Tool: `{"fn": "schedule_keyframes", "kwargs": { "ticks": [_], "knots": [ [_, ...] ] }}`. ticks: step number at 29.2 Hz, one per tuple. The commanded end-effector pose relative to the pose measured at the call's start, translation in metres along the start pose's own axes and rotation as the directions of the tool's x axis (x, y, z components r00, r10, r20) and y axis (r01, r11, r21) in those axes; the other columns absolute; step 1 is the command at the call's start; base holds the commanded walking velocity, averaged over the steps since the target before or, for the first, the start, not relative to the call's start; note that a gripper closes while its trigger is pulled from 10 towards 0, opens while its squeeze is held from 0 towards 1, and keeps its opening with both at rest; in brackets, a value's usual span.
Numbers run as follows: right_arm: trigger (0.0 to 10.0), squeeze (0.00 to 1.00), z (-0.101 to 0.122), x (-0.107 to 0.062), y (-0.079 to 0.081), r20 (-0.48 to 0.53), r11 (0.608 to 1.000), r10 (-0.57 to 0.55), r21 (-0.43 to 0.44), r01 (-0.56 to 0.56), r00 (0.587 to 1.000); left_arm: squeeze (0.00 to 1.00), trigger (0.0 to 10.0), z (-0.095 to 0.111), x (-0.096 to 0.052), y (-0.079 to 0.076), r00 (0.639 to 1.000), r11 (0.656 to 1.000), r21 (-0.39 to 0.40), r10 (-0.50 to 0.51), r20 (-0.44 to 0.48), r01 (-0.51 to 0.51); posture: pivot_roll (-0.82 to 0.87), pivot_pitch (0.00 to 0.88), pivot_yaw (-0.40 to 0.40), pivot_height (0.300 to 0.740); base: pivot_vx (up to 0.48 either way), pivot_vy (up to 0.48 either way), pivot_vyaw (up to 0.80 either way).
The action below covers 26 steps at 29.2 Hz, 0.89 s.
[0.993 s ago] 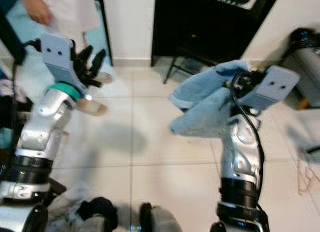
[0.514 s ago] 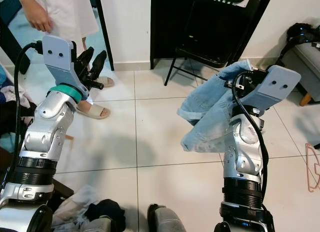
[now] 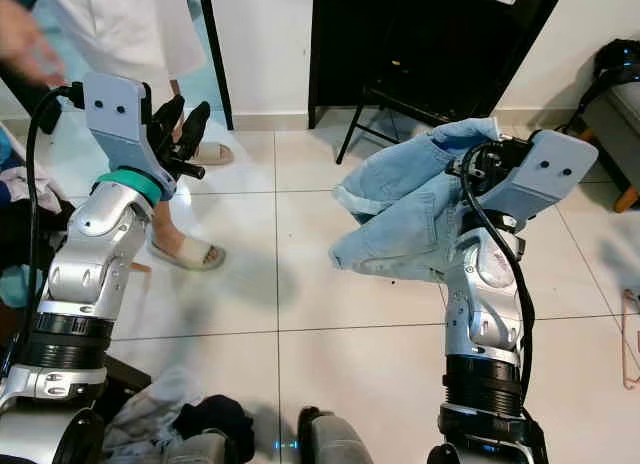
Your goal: Hang hanger
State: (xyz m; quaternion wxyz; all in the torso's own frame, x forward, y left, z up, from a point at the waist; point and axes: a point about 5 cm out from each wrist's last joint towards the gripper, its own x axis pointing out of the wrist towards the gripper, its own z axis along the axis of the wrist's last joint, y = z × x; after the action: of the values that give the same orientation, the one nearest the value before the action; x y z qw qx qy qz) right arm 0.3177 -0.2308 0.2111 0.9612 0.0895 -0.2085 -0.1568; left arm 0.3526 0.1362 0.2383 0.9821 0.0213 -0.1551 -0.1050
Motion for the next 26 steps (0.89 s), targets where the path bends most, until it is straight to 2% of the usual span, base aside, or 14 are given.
{"fn": "schedule_keyframes", "kwargs": {
  "ticks": [1,8,26],
  "knots": [
    [10.0,0.00,0.0084,0.0003,0.0003,0.040,1.000,-0.002,0.003,0.002,0.999,0.00,10.0,-0.0021,-0.0005,0.0043,1.000,1.000,0.008,0.017,-0.009,-0.017,-0.03,0.075,0.023,0.740,0.000,-0.431,0.00],
    [10.0,0.00,0.0085,0.0000,0.0007,0.038,1.000,-0.002,0.001,0.002,0.999,0.00,10.0,-0.0031,-0.0003,0.0047,1.000,1.000,0.004,0.022,-0.013,-0.022,-0.03,0.076,0.023,0.740,0.000,-0.424,0.00],
    [10.0,0.00,0.0074,0.0001,-0.0005,0.034,1.000,-0.005,0.001,0.005,0.999,0.00,10.0,-0.0037,0.0007,0.0056,0.999,1.000,-0.005,0.029,-0.017,-0.029,-0.03,0.074,0.024,0.740,0.289,-0.365,0.00]
  ]
}}
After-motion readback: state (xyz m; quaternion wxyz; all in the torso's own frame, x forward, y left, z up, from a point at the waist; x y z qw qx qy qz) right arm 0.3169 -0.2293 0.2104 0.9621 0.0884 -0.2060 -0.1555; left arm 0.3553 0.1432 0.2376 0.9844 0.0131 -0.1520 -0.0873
